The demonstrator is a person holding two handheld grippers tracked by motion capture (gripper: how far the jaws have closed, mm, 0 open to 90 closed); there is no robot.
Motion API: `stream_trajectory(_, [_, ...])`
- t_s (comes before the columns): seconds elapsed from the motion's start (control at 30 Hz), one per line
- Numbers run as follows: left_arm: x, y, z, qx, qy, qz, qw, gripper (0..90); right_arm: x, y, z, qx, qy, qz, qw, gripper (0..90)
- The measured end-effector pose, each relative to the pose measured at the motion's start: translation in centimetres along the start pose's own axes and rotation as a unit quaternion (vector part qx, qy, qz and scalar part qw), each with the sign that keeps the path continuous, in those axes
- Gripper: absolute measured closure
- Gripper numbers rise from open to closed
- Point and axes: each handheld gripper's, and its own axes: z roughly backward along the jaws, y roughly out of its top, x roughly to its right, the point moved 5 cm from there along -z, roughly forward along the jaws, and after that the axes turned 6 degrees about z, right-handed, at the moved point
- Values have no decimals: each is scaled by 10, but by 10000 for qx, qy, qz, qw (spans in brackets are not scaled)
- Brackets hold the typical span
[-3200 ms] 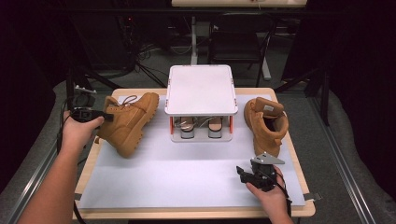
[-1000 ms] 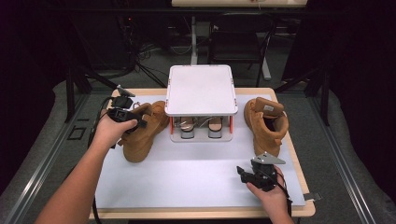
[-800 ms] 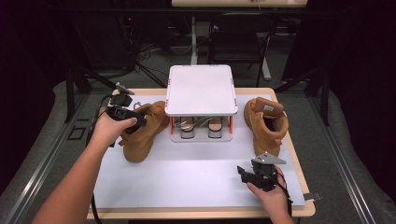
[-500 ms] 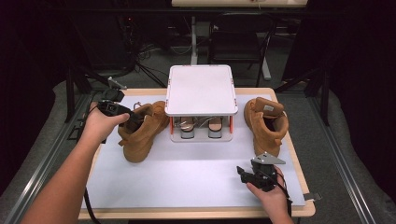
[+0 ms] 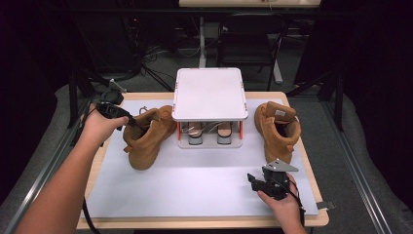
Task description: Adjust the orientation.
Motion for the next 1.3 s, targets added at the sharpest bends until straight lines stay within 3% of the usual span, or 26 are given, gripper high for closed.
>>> stream_trajectory(0.6, [-7,-2,-30,-333,109,-44,9994,668,-1,-1,-1,-46,22,41,10000,360])
stream_trajectory(1.0, [-12,-7,-50,-599,-8,-33,9982,701,-1,-1,-2,-71,53,31,10000,360])
stream_trajectory(1.3, [-12,-7,-53,-690,-53,-149,9975,717,-1,-1,-3,-68,66,24,10000,360])
